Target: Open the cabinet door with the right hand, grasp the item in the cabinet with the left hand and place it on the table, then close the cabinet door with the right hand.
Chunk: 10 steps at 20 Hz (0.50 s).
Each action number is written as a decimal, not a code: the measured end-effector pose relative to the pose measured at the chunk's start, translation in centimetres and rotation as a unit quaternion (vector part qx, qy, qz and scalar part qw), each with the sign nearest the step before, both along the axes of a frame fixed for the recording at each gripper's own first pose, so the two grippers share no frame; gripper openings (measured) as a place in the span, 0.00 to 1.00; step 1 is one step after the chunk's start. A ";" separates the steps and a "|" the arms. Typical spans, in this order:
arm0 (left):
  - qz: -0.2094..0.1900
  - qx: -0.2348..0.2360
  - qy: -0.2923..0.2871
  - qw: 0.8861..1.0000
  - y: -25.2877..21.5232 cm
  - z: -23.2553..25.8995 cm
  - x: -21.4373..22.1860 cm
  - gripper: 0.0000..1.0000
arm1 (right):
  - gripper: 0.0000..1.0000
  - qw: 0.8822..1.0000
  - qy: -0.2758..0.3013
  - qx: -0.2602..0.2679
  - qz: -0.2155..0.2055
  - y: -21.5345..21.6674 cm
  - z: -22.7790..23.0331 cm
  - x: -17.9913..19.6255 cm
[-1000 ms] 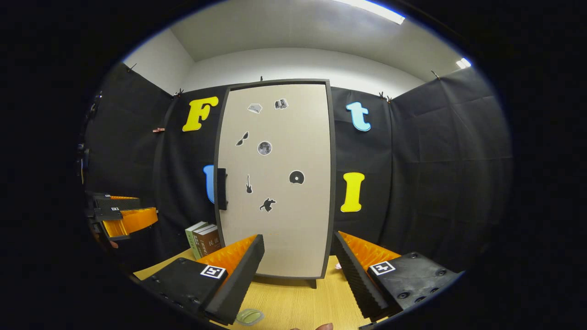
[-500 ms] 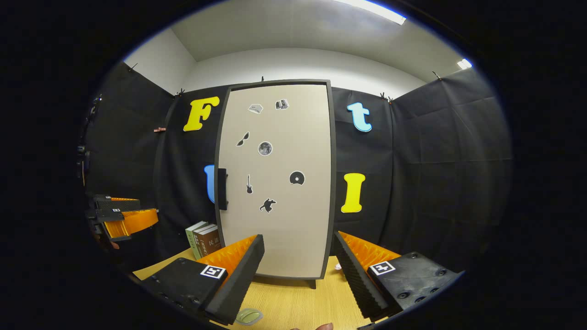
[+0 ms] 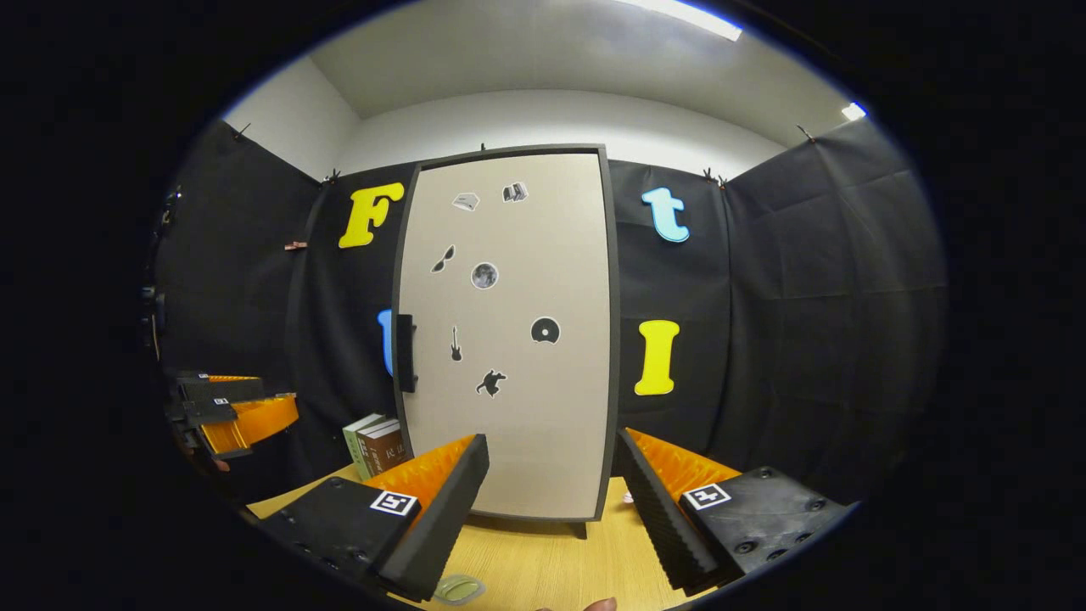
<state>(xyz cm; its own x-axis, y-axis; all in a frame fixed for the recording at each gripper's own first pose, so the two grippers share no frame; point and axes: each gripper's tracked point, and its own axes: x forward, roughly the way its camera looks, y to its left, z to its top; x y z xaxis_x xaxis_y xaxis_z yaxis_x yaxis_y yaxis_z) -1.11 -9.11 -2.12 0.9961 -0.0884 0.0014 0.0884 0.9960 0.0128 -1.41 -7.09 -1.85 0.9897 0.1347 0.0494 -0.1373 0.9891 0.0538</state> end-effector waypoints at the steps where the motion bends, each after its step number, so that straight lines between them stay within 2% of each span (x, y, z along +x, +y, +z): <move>1: 0.001 0.005 -0.001 1.000 -0.5 -0.1 0.2 0.95 | 0.98 1.000 0.000 -0.001 0.004 -0.1 -0.3 0.4; 7: 0.000 0.010 -0.013 1.000 -4.4 -1.2 1.0 0.95 | 0.97 1.000 -0.009 0.012 0.016 -2.4 -1.7 1.7; 10: 0.021 0.013 -0.007 1.000 -5.1 -2.9 1.6 0.94 | 0.97 0.999 -0.016 0.015 0.024 -4.1 -2.3 2.7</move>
